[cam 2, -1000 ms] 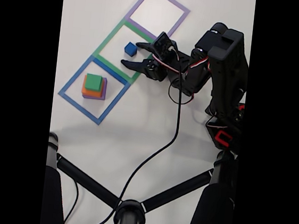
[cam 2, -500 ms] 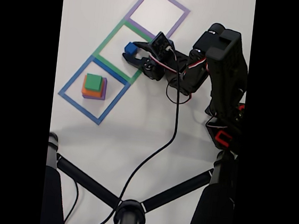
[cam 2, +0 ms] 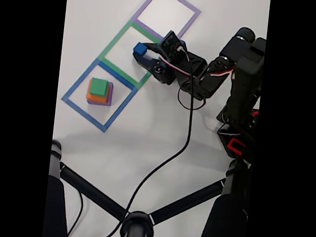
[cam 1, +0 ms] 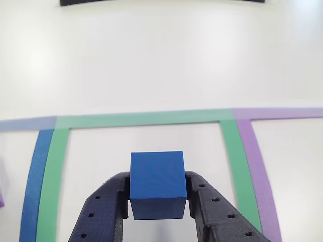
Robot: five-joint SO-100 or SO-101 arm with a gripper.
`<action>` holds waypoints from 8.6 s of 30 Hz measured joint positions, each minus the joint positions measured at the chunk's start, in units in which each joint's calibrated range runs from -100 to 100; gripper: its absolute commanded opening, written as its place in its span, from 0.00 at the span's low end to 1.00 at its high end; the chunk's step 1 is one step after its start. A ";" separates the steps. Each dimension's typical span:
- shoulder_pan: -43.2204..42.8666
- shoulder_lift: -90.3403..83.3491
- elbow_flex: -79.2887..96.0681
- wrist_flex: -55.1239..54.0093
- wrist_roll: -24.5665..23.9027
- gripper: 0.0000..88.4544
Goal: Tower of hanoi
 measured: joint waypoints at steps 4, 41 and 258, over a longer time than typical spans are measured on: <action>0.00 -12.41 0.61 12.12 0.00 0.03; -18.99 -54.37 -88.60 153.29 -11.82 0.03; 6.22 -108.32 18.36 115.09 -198.42 0.00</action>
